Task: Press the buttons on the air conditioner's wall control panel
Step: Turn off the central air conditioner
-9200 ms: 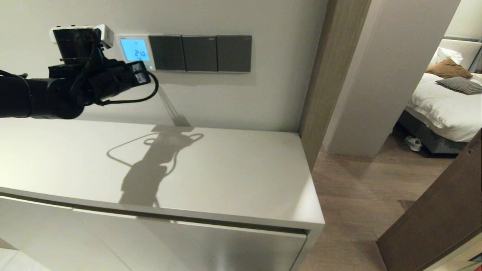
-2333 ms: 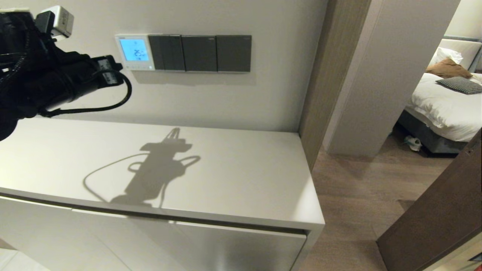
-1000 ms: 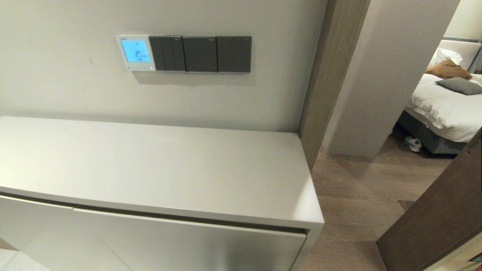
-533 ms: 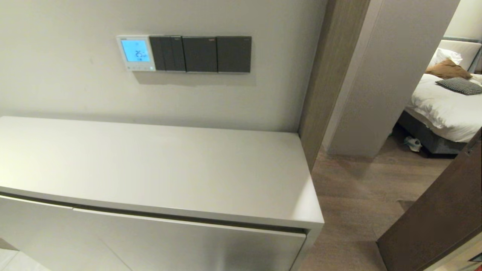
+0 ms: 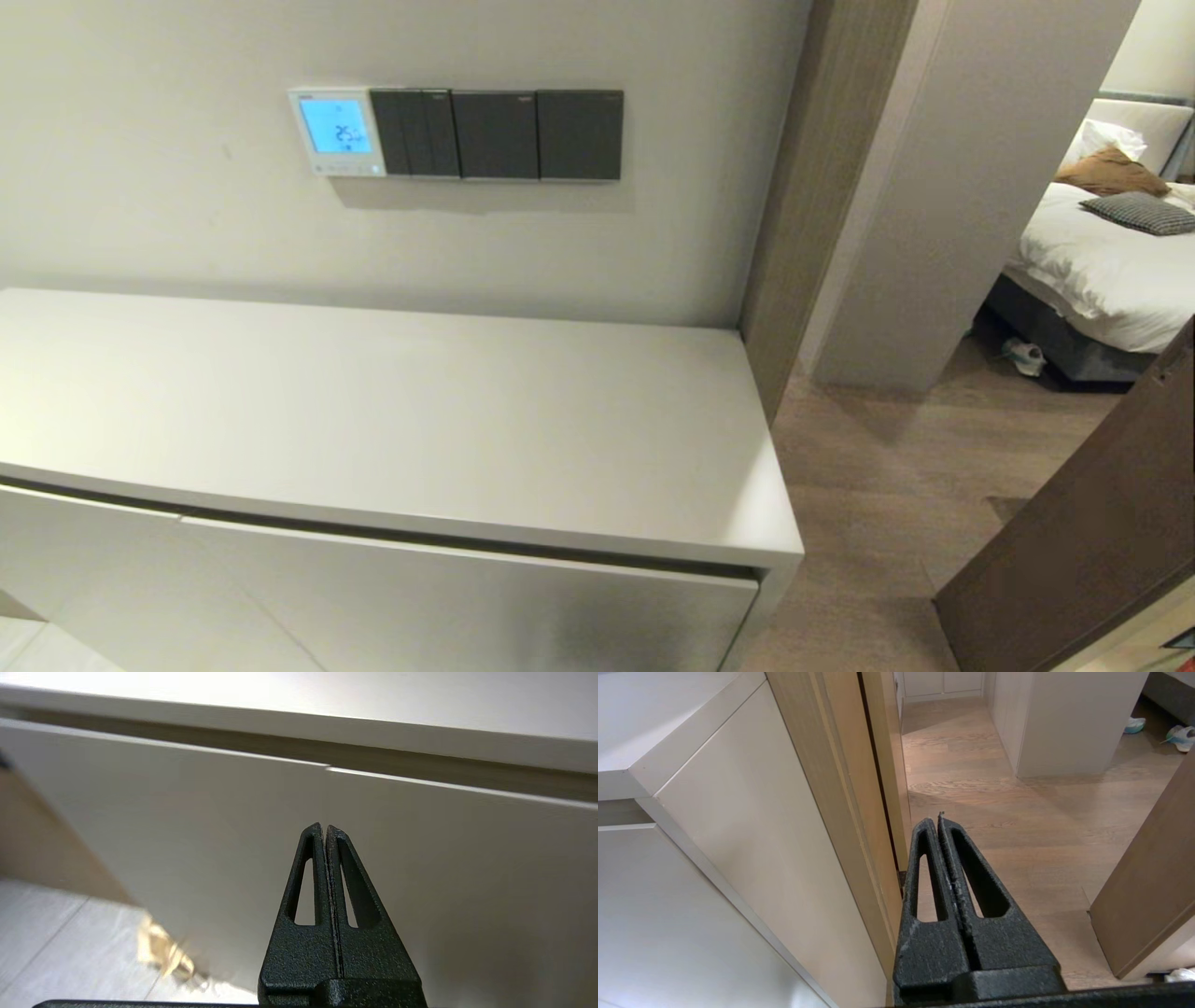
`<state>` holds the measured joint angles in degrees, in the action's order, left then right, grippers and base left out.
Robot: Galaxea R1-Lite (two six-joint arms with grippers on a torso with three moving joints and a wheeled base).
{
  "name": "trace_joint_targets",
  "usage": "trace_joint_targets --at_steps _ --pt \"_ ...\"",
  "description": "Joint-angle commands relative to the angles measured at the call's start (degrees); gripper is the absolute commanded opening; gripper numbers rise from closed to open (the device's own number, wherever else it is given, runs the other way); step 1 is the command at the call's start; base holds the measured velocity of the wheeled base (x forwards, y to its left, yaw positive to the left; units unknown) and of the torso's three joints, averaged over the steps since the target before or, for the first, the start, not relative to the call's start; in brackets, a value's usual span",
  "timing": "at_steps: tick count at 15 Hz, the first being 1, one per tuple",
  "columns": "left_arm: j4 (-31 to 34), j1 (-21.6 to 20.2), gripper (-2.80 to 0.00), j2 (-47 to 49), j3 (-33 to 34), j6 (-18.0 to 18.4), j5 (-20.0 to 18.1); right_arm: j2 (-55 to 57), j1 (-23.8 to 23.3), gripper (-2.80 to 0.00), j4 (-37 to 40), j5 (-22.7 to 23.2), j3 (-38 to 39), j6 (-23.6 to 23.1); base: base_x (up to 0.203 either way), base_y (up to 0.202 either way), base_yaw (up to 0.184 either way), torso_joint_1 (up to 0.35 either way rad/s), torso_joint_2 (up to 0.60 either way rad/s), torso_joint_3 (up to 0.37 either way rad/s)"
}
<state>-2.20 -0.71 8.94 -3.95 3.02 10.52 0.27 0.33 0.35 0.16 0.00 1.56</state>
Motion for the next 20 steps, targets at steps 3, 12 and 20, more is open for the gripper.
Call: trace_joint_targets --at_steps 3,12,20 --pt "2.2 0.1 -2.8 -8.9 2.2 2.8 -8.0 0.0 0.0 -2.8 0.0 0.0 0.1 0.0 0.0 0.0 0.0 0.0 0.0 0.0" --pt "3.4 0.2 -2.8 -8.9 4.0 2.7 -11.2 0.0 0.0 -2.8 0.0 0.0 0.1 0.0 0.0 0.0 0.0 0.0 0.0 0.0" --pt "3.5 0.2 -2.8 -8.9 4.0 0.3 -10.9 0.0 0.0 -2.8 0.0 0.0 0.1 0.0 0.0 0.0 0.0 0.0 0.0 0.0"
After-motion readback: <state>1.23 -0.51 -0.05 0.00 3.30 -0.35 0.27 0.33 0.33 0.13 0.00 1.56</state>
